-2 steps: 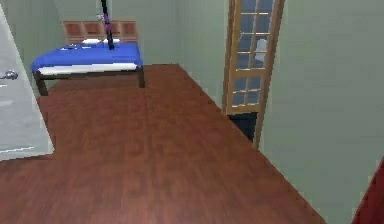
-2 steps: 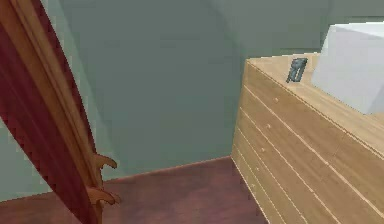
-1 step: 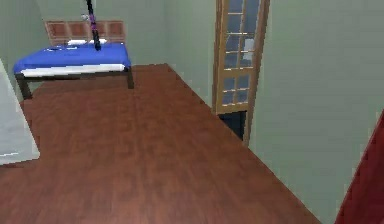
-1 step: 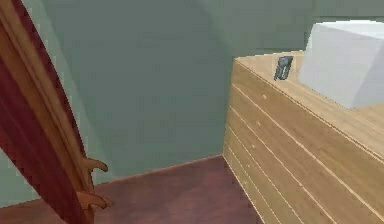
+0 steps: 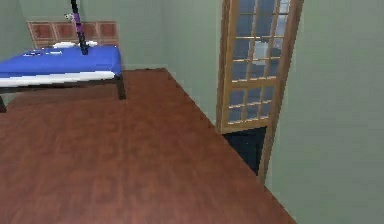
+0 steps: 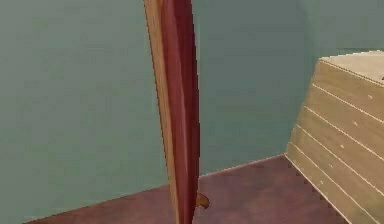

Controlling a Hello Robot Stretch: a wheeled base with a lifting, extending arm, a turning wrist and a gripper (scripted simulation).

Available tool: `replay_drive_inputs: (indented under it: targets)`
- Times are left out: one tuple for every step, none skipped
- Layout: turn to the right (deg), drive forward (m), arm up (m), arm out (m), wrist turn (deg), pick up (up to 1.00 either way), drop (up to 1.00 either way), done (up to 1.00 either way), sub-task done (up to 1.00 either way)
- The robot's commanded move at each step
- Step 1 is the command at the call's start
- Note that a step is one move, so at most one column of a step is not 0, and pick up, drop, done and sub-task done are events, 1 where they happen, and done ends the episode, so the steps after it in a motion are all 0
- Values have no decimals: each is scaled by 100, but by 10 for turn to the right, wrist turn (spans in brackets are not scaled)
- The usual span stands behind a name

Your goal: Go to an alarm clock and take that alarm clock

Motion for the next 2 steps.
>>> replay_drive_inputs:
  targets:
    - [0, 100, 0, 0, 0, 0, 0, 0, 0]
    - [-60, 0, 0, 0, 0, 0, 0, 0, 0]
